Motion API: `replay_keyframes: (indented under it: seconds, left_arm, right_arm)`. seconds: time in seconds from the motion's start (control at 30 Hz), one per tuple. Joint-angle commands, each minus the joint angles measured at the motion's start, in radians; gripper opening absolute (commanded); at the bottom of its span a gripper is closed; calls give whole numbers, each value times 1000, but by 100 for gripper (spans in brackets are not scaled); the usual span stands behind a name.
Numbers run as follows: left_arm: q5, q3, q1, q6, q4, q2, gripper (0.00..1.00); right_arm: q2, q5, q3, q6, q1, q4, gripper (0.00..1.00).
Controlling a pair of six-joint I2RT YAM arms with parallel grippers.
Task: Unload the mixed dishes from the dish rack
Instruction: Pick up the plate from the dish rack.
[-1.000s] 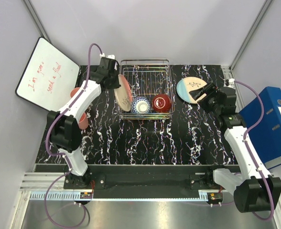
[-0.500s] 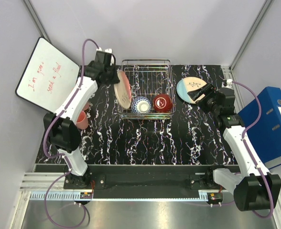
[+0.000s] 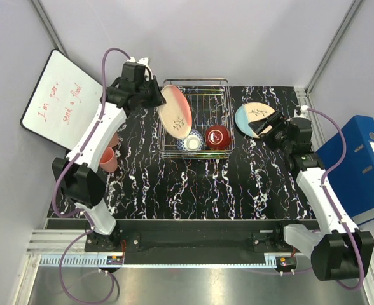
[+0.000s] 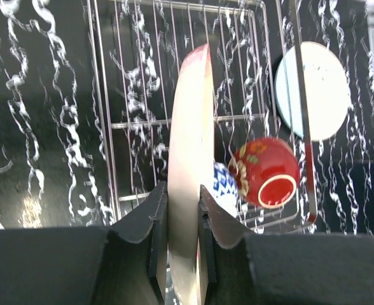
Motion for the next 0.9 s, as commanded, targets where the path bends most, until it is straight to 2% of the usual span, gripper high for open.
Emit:
replay_keyframes:
  seconds: [0.0, 0.2, 0.4, 0.57, 0.7, 0.87]
  left_arm:
    - [160, 8, 19, -84, 218, -104, 0]
    - [410, -144, 94, -311, 477, -157, 0]
    - [559, -282, 146, -499, 731, -197, 0]
    - [651, -383, 154, -625, 943, -222, 0]
    - [697, -472, 151, -728, 1087, -260, 0]
    - [712, -550, 120, -727, 1103, -312, 0]
  right_arm:
    - [9, -64, -26, 6, 9, 110, 78]
    - [-2, -172, -84, 60, 9, 291, 80]
    - [-2, -254, -106, 120, 9, 427, 80]
    - [53, -381, -126, 244, 6, 657, 82]
    - [156, -469, -94, 330, 9, 764, 83]
    - [239, -499, -49, 367, 24, 837, 83]
